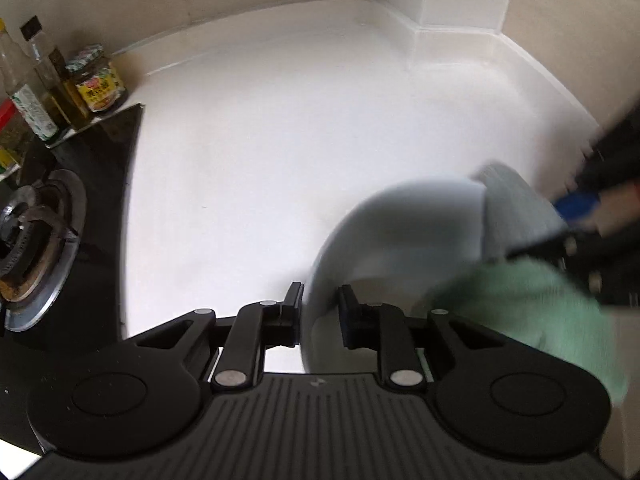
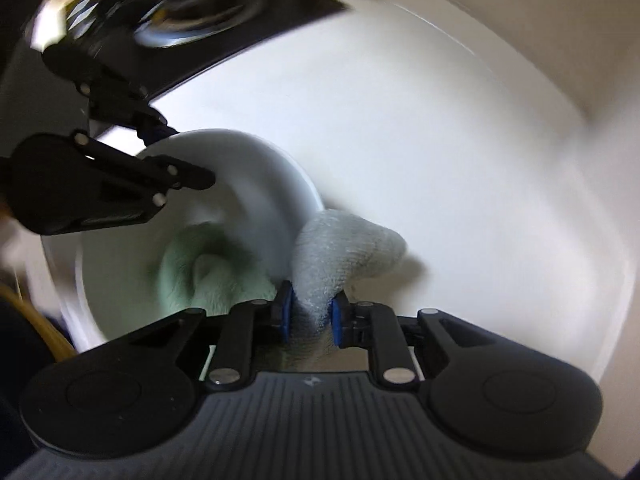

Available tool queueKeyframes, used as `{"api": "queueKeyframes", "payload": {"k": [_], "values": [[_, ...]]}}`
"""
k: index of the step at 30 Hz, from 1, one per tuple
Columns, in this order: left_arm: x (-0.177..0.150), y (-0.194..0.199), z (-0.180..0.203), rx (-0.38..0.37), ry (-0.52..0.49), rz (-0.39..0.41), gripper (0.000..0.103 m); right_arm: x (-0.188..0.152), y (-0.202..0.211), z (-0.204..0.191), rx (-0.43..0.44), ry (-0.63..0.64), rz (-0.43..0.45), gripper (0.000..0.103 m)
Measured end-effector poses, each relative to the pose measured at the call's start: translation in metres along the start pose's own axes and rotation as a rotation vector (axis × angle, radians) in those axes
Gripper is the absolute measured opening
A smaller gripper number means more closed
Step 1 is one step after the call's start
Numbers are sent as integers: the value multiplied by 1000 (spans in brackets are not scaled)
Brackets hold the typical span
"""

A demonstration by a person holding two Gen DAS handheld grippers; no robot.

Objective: Clean bowl
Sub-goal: 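Rub the cloth around the bowl's inner wall with the right gripper, then wipe the bowl rim and inside with the cloth in the right gripper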

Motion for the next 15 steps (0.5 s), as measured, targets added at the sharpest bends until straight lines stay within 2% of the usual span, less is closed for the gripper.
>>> {"api": "queueKeyframes", "payload": {"k": [3,7,15], "values": [[1,-2,0,9,-6,-5,27,-16,7,-9,-30,-113,2,17],[-1,0,-7,9,42,-42,20,-11,5,-5,-62,-159,-7,15],[-1,18,-19,7,110,-48,15,-7,9,-5,-94,-151,-7,14]]}}
Point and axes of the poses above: each gripper's, at about its wrist camera, not at the fingertips, and y roughly against the way its jaws point, z to its right, x to its top, the point moved 5 cm from there along -y, roughly the way its jaws point, and after that the axes turned 7 degrees about y, right-handed, at the moved point
